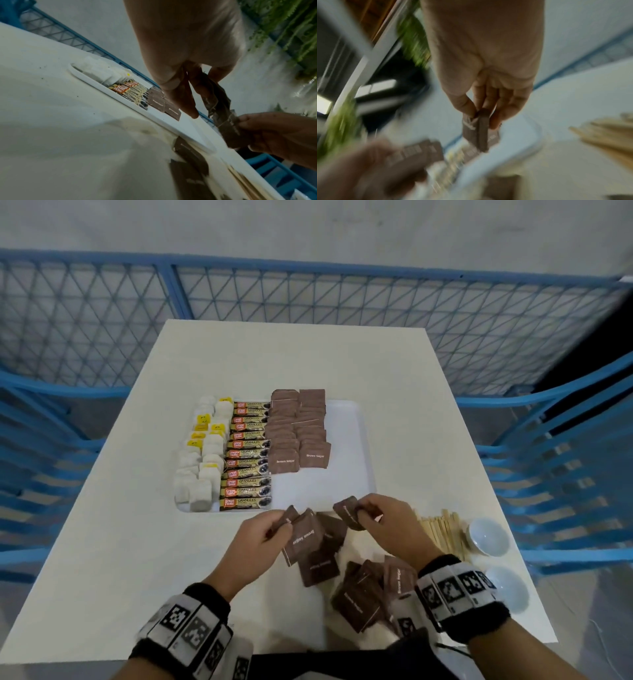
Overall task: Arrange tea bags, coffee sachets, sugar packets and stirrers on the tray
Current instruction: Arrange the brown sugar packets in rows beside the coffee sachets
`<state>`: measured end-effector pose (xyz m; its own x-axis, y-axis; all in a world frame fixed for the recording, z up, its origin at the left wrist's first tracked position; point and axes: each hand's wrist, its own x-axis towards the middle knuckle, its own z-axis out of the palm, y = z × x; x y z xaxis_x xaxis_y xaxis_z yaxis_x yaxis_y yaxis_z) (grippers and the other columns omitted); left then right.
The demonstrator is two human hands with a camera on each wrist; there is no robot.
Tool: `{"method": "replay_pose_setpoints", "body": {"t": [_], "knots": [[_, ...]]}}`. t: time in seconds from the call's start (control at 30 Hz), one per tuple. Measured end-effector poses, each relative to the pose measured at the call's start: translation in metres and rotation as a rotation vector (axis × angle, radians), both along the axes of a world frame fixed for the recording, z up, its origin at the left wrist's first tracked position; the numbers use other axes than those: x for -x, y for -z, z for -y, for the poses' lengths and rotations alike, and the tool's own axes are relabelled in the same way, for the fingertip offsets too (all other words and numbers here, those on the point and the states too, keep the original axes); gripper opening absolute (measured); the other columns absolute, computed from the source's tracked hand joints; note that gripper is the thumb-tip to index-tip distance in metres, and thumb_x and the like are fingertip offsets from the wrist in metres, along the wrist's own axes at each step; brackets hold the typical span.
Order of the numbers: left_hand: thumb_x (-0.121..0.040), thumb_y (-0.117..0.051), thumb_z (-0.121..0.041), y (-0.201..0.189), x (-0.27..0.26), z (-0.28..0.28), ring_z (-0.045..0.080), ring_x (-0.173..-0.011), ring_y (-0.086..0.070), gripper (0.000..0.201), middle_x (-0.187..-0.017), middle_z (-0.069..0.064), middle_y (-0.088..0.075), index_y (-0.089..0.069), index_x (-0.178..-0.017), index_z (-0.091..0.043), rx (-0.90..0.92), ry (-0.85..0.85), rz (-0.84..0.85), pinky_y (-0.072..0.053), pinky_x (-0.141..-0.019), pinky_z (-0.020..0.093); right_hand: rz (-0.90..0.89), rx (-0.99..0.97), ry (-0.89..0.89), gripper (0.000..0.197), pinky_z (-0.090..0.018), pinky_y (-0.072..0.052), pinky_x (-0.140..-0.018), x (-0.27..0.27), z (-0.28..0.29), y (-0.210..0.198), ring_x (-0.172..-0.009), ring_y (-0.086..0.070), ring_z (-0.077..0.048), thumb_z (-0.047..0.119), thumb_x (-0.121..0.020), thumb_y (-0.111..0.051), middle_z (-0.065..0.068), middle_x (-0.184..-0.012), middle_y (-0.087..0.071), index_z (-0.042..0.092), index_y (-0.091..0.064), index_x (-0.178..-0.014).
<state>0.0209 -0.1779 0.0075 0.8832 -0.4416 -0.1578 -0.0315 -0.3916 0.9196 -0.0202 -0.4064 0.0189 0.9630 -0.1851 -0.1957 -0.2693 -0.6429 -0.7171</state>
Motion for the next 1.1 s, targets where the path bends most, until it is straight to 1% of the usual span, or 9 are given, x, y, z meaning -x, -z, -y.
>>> {"method": "replay_pose_setpoints", "body": {"t": [0.13,0.23,0.3,0.47,0.57,0.63,0.73,0.93,1.1], "knots": [[-0.073,-0.052,-0.044,-0.009,0.000,0.009,0.012,-0.069,-0.054,0.034,-0.070,0.003,-0.061,-0.066,-0.075,-0.012,0.105,-0.039,-0.115,-0.039,-0.066,0.027,-0.156,-0.620,0.019,0.023,-0.032,-0.053,-0.083,0.004,-0.010,-0.034,-0.076,-0.060,-0.016,0.000,-0.090,-0.049,-0.005,-0.078,-0.063,0.010,-0.060,-0.072],[-0.092,-0.052,-0.015,-0.021,-0.001,0.020,0.013,-0.072,-0.061,0.019,-0.078,0.007,-0.063,-0.066,-0.086,-0.003,0.167,-0.015,-0.230,-0.048,-0.068,0.023,-0.199,-0.568,-0.062,0.027,-0.047,-0.051,-0.087,-0.002,-0.019,-0.039,-0.079,-0.061,-0.024,0.004,-0.089,-0.052,-0.009,-0.083,-0.064,0.021,-0.062,-0.069],[-0.096,-0.042,-0.006,-0.027,-0.003,0.025,0.012,-0.072,-0.065,0.024,-0.081,0.005,-0.067,-0.066,-0.091,-0.009,0.218,-0.019,-0.343,-0.051,-0.066,0.020,-0.183,-0.520,-0.053,0.029,-0.051,-0.051,-0.087,-0.006,-0.023,-0.040,-0.082,-0.062,-0.030,0.009,-0.086,-0.055,-0.012,-0.087,-0.065,0.027,-0.061,-0.064],[-0.089,-0.052,-0.035,-0.040,-0.003,0.034,0.016,-0.083,-0.067,0.032,-0.092,0.002,-0.067,-0.057,-0.109,-0.010,0.314,0.046,-0.388,-0.052,-0.068,0.027,-0.136,-0.532,-0.047,0.013,-0.047,-0.055,-0.082,-0.010,-0.023,-0.038,-0.072,-0.065,-0.025,0.011,-0.085,-0.063,-0.011,-0.076,-0.068,0.014,-0.059,-0.072],[-0.081,-0.071,-0.022,-0.036,0.001,0.042,0.013,-0.078,-0.064,0.027,-0.084,-0.002,-0.065,-0.056,-0.103,-0.015,0.216,0.031,-0.303,-0.050,-0.066,0.023,-0.135,-0.493,-0.087,0.015,-0.045,-0.056,-0.081,-0.007,-0.019,-0.035,-0.070,-0.066,-0.024,0.007,-0.083,-0.064,-0.006,-0.070,-0.068,0.015,-0.059,-0.071],[-0.078,-0.067,-0.020,-0.033,0.000,0.042,0.017,-0.084,-0.064,0.027,-0.089,0.000,-0.066,-0.058,-0.102,-0.024,0.205,-0.025,-0.301,-0.054,-0.074,0.031,-0.146,-0.511,-0.104,0.011,-0.035,-0.058,-0.075,-0.004,-0.010,-0.032,-0.071,-0.066,-0.019,0.011,-0.081,-0.069,-0.004,-0.074,-0.069,0.014,-0.061,-0.075],[-0.076,-0.061,-0.013,-0.032,-0.006,0.032,0.022,-0.092,-0.064,0.027,-0.098,0.006,-0.068,-0.064,-0.099,-0.029,0.257,-0.100,-0.368,-0.050,-0.087,0.042,-0.136,-0.230,-0.198,0.016,-0.016,-0.050,-0.069,0.005,0.019,-0.023,-0.077,-0.060,-0.004,0.030,-0.080,-0.071,0.008,-0.089,-0.065,0.019,-0.064,-0.089],[-0.060,-0.050,-0.010,-0.030,-0.013,0.009,0.011,-0.070,-0.067,0.044,-0.081,-0.002,-0.071,-0.059,-0.103,-0.019,0.412,-0.101,-0.490,-0.052,-0.057,0.020,-0.417,0.327,-0.515,0.063,-0.028,-0.035,-0.102,0.038,0.060,0.007,-0.116,-0.034,-0.011,0.043,-0.074,-0.071,0.004,-0.125,-0.039,0.024,-0.045,-0.129],[-0.045,-0.062,-0.016,-0.026,-0.009,0.005,0.028,-0.069,-0.067,0.065,-0.084,0.007,-0.068,-0.057,-0.110,-0.017,0.491,-0.122,-0.574,-0.056,-0.058,0.030,-0.422,0.440,-0.558,0.063,-0.034,-0.031,-0.108,0.049,0.055,0.019,-0.121,-0.027,-0.018,0.042,-0.075,-0.069,-0.001,-0.131,-0.031,0.019,-0.042,-0.128]]}}
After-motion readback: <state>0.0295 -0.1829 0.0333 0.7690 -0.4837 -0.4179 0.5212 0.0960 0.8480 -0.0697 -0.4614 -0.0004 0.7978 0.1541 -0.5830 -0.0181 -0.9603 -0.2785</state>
